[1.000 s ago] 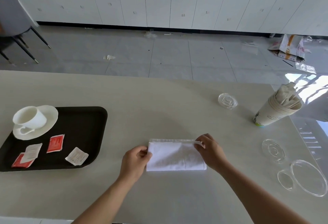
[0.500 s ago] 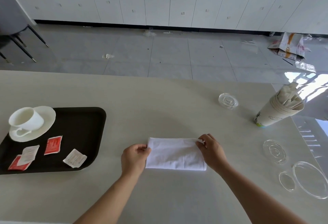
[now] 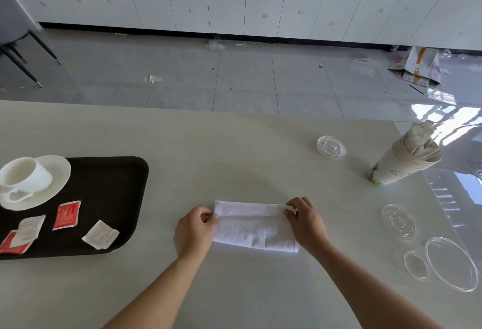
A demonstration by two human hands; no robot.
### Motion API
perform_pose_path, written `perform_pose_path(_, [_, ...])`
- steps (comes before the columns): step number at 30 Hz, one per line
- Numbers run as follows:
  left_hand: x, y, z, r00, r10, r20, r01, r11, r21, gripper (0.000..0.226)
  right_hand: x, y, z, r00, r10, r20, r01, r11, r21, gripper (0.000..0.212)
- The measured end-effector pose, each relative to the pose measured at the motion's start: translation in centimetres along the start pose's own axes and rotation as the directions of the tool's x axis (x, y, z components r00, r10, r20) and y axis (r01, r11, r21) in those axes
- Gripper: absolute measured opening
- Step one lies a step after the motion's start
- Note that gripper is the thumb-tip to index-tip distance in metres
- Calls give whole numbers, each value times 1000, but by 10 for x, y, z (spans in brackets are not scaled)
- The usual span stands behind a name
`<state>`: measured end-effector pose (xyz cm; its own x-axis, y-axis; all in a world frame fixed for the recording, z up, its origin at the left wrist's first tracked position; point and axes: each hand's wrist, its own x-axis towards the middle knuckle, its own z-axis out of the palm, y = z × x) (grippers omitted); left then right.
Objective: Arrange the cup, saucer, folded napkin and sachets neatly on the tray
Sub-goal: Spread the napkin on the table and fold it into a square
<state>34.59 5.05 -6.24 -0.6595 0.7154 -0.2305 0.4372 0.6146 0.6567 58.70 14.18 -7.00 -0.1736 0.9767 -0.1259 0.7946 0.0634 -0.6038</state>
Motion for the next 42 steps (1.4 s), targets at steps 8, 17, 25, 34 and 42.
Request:
perform_pose_path(8, [-6, -4, 4, 957, 269, -107, -246, 950, 191, 10, 0, -1, 3, 999, 17, -31, -17, 1000, -6, 12])
perform_pose_path(17, [17, -14, 33, 629, 671, 392, -767, 455, 452, 62, -4, 4, 11, 994, 66, -89, -61, 996, 63, 31])
perform_pose_path(25, [16, -21, 40, 664, 608, 435, -741, 458, 491, 68, -26, -44, 45, 894, -447, -26, 401, 825, -399, 52])
perform_pose_path(34, [16, -20, 40, 665, 615, 424, -737, 445, 509, 70, -21, -4, 52, 967, -242, 82, 246, 797, -551, 81])
perform_pose_path(42, [9, -25, 40, 702, 582, 411, -704, 479, 524, 70, -22, -7, 49, 961, -252, 109, 271, 806, -527, 82])
